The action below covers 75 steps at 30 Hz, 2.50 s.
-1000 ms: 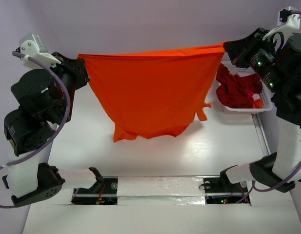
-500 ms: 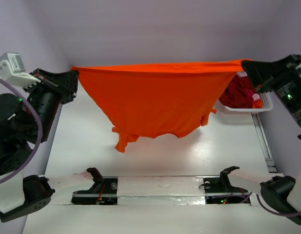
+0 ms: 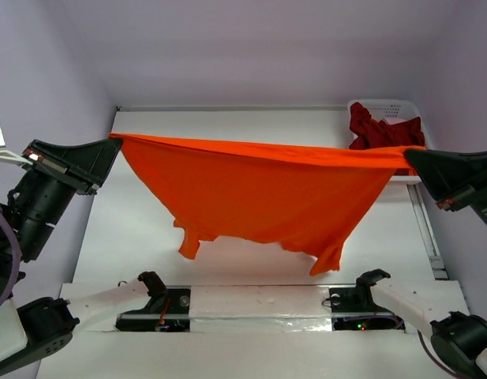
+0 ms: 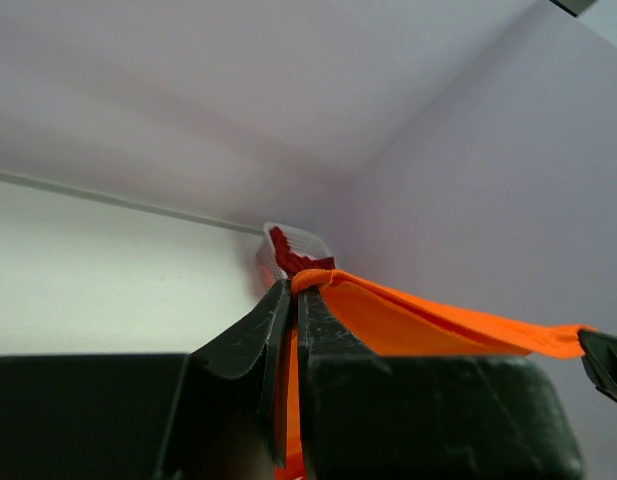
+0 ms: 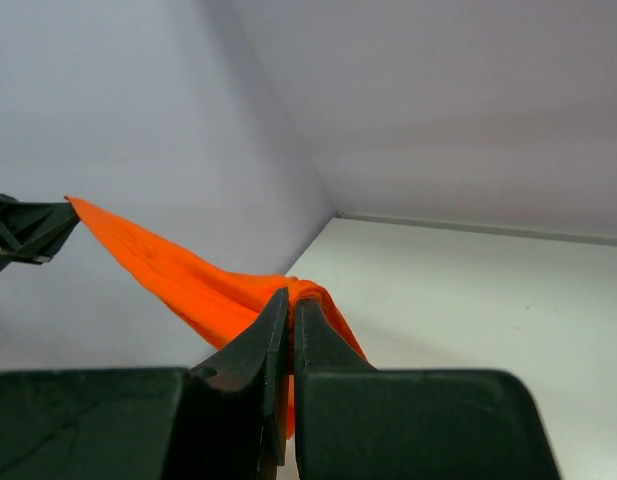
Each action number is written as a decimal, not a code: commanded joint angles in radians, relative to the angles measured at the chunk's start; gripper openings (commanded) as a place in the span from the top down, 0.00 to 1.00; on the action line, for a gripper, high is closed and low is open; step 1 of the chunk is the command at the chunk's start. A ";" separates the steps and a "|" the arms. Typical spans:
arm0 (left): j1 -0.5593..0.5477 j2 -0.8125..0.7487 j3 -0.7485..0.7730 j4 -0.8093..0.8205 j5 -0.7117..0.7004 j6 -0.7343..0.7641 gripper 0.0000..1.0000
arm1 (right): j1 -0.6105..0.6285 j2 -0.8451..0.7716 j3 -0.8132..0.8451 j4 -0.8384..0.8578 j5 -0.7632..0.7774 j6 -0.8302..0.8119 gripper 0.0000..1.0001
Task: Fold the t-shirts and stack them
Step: Flatten the tshirt out
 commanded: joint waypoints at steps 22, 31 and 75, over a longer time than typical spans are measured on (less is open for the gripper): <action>0.008 0.033 0.013 0.075 -0.060 -0.030 1.00 | -0.005 0.041 -0.031 0.108 -0.063 -0.004 1.00; 0.008 0.156 -0.010 0.074 -0.193 -0.058 1.00 | -0.005 0.146 -0.092 0.181 -0.061 -0.007 1.00; 0.592 0.855 -0.104 0.310 0.084 -0.041 1.00 | -0.005 0.822 -0.142 0.267 0.028 -0.018 1.00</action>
